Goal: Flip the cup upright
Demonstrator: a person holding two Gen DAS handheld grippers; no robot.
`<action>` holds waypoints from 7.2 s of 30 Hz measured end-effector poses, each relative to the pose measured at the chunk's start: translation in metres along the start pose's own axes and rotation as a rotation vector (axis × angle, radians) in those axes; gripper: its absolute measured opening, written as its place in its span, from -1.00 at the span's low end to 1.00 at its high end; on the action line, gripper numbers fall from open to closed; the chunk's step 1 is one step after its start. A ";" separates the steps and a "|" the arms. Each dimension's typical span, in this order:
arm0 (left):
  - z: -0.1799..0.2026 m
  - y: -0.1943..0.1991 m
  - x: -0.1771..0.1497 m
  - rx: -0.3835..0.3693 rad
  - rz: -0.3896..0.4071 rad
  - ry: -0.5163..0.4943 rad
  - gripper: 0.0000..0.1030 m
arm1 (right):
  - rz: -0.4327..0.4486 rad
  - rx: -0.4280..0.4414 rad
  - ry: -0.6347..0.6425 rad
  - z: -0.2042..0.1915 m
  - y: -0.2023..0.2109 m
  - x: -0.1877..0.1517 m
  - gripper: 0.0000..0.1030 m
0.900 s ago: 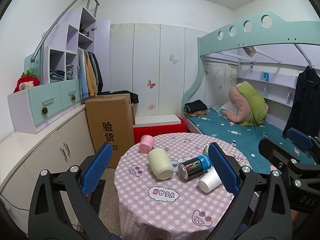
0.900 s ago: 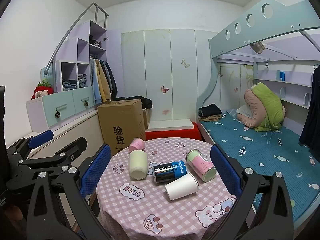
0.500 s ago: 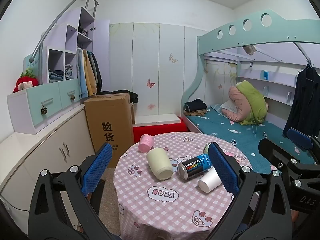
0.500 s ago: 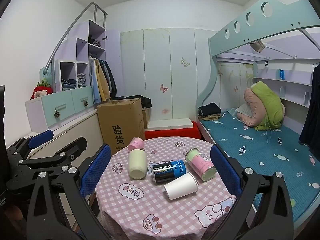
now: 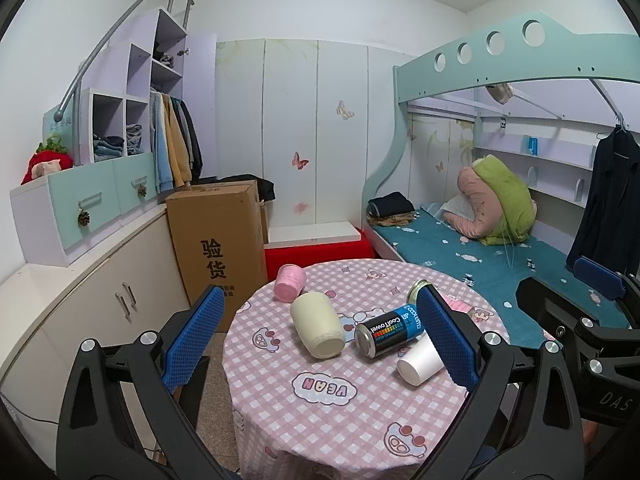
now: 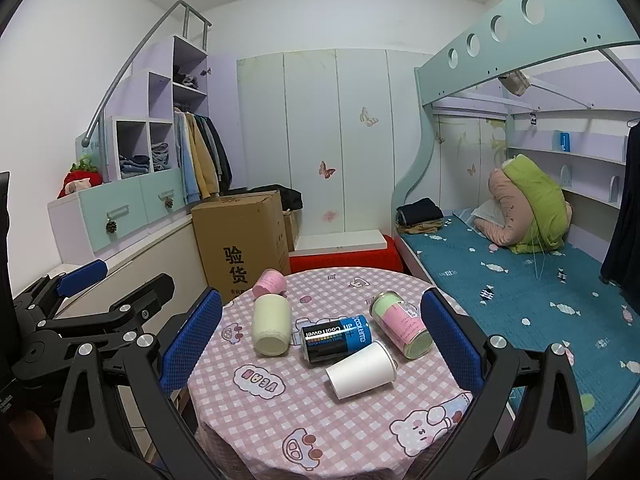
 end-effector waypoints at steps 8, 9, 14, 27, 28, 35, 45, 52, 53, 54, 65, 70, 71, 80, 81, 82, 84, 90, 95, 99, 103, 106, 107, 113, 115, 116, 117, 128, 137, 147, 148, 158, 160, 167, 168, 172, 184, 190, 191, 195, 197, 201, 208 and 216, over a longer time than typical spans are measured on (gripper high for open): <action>0.005 -0.022 -0.007 -0.003 -0.029 -0.011 0.88 | -0.030 -0.002 -0.020 0.009 -0.016 -0.002 0.87; 0.005 -0.026 -0.008 -0.005 -0.034 -0.011 0.88 | -0.033 -0.002 -0.022 0.010 -0.018 -0.002 0.87; 0.010 -0.040 -0.012 -0.010 -0.058 -0.015 0.88 | -0.058 -0.002 -0.032 0.017 -0.032 -0.005 0.87; 0.046 -0.122 -0.039 -0.112 -0.230 -0.059 0.88 | -0.171 -0.074 -0.098 0.072 -0.090 -0.028 0.87; 0.051 -0.128 -0.041 -0.122 -0.246 -0.067 0.88 | -0.174 -0.078 -0.102 0.075 -0.093 -0.029 0.87; 0.085 -0.172 -0.062 -0.214 -0.348 -0.103 0.88 | -0.223 -0.139 -0.152 0.114 -0.118 -0.040 0.87; 0.151 -0.208 -0.102 -0.380 -0.475 -0.235 0.89 | -0.286 -0.220 -0.199 0.160 -0.136 -0.056 0.87; 0.165 -0.230 -0.125 -0.386 -0.552 -0.221 0.88 | -0.336 -0.229 -0.225 0.173 -0.143 -0.073 0.87; 0.167 -0.232 -0.127 -0.389 -0.559 -0.218 0.88 | -0.344 -0.230 -0.231 0.175 -0.143 -0.076 0.87; 0.168 -0.234 -0.128 -0.388 -0.563 -0.216 0.87 | -0.349 -0.231 -0.234 0.177 -0.143 -0.077 0.87; 0.159 -0.228 -0.132 -0.371 -0.581 -0.108 0.26 | -0.386 -0.208 -0.249 0.176 -0.142 -0.091 0.87; 0.149 -0.211 -0.135 -0.341 -0.574 -0.056 0.24 | -0.389 -0.187 -0.231 0.167 -0.137 -0.092 0.87; 0.145 -0.206 -0.137 -0.326 -0.574 -0.036 0.23 | -0.389 -0.184 -0.227 0.165 -0.136 -0.093 0.87; 0.112 -0.158 -0.145 -0.197 -0.534 0.095 0.23 | -0.389 -0.142 -0.191 0.142 -0.124 -0.098 0.87; 0.109 -0.153 -0.148 -0.180 -0.532 0.110 0.23 | -0.390 -0.140 -0.187 0.139 -0.123 -0.099 0.87; 0.108 -0.151 -0.148 -0.173 -0.532 0.117 0.23 | -0.393 -0.138 -0.180 0.137 -0.123 -0.100 0.87; 0.108 -0.145 -0.156 -0.166 -0.545 0.131 0.23 | -0.396 -0.134 -0.172 0.131 -0.122 -0.103 0.87; 0.114 -0.141 -0.161 -0.218 -0.583 0.144 0.58 | -0.401 -0.132 -0.161 0.122 -0.121 -0.106 0.87; 0.106 -0.126 -0.149 -0.234 -0.544 0.120 0.76 | -0.391 -0.123 -0.159 0.112 -0.119 -0.102 0.87; 0.087 -0.114 -0.142 -0.247 -0.515 0.139 0.76 | -0.398 -0.105 -0.155 0.098 -0.121 -0.103 0.87; 0.060 -0.107 -0.138 -0.218 -0.491 0.141 0.77 | -0.425 -0.078 -0.162 0.082 -0.126 -0.108 0.87; 0.036 -0.106 -0.139 -0.163 -0.484 0.141 0.77 | -0.456 -0.065 -0.179 0.072 -0.134 -0.116 0.87; 0.027 -0.105 -0.141 -0.142 -0.482 0.143 0.77 | -0.469 -0.063 -0.185 0.068 -0.138 -0.120 0.87; -0.018 -0.116 -0.154 -0.075 -0.505 0.167 0.77 | -0.555 -0.013 -0.250 0.047 -0.161 -0.140 0.87; -0.027 -0.120 -0.158 -0.073 -0.514 0.175 0.77 | -0.592 -0.008 -0.284 0.044 -0.171 -0.149 0.87; -0.030 -0.122 -0.159 -0.075 -0.517 0.176 0.77 | -0.605 -0.008 -0.305 0.044 -0.176 -0.152 0.87; -0.033 -0.124 -0.160 -0.076 -0.519 0.176 0.77 | -0.611 -0.011 -0.315 0.044 -0.179 -0.154 0.87; -0.034 -0.143 -0.160 -0.115 -0.526 0.168 0.77 | -0.671 0.036 -0.391 0.051 -0.204 -0.158 0.50; -0.032 -0.152 -0.157 -0.127 -0.531 0.178 0.77 | -0.529 -0.010 -0.178 0.042 -0.203 -0.126 0.36; -0.028 -0.149 -0.153 -0.121 -0.524 0.170 0.77 | -0.342 -0.019 -0.006 0.030 -0.202 -0.126 0.38; -0.029 -0.149 -0.153 -0.120 -0.524 0.171 0.77 | -0.338 -0.020 -0.004 0.030 -0.201 -0.126 0.38; -0.025 -0.138 -0.149 -0.117 -0.510 0.162 0.77 | -0.341 -0.024 -0.008 0.030 -0.188 -0.130 0.50; -0.027 -0.134 -0.147 -0.112 -0.505 0.169 0.77 | -0.336 -0.022 -0.006 0.027 -0.182 -0.130 0.55; -0.030 -0.113 -0.138 -0.100 -0.470 0.164 0.77 | -0.317 -0.005 -0.005 0.019 -0.165 -0.125 0.68; -0.030 -0.109 -0.135 -0.098 -0.462 0.163 0.77 | -0.316 0.004 -0.014 0.018 -0.160 -0.123 0.68; -0.031 -0.092 -0.124 -0.096 -0.422 0.158 0.77 | -0.288 0.013 -0.036 0.016 -0.139 -0.113 0.68; -0.016 -0.024 -0.073 -0.092 -0.255 0.106 0.81 | -0.188 0.006 -0.048 0.012 -0.045 -0.065 0.87; -0.006 0.013 -0.049 -0.092 -0.163 0.077 0.86 | -0.115 0.005 -0.011 -0.001 0.002 -0.045 0.87; -0.005 0.017 -0.047 -0.092 -0.152 0.074 0.86 | -0.102 0.006 -0.004 -0.004 0.010 -0.043 0.87; 0.000 0.039 -0.035 -0.047 -0.090 0.042 0.87 | -0.086 0.012 0.005 -0.008 0.024 -0.039 0.87; 0.000 0.046 -0.031 -0.038 -0.070 0.034 0.87 | -0.078 0.020 0.009 -0.009 0.032 -0.037 0.87; 0.001 0.059 -0.024 -0.036 -0.033 0.032 0.88 | -0.049 0.028 0.014 -0.012 0.046 -0.031 0.87; 0.004 0.073 -0.016 -0.039 0.008 0.026 0.88 | -0.002 0.032 0.020 -0.014 0.065 -0.025 0.87; 0.005 0.079 -0.012 -0.023 0.030 0.020 0.89 | 0.020 0.035 0.025 -0.016 0.072 -0.022 0.87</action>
Point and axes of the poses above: each gripper's, at about its wrist camera, not at the fingertips, and y roughly against the way its jaws point, z to its right, x to its top, the point moved 6 cm from there along -y, roughly the way its jaws point, and after that the axes turned 10 degrees about -y, right-handed, at the moved point
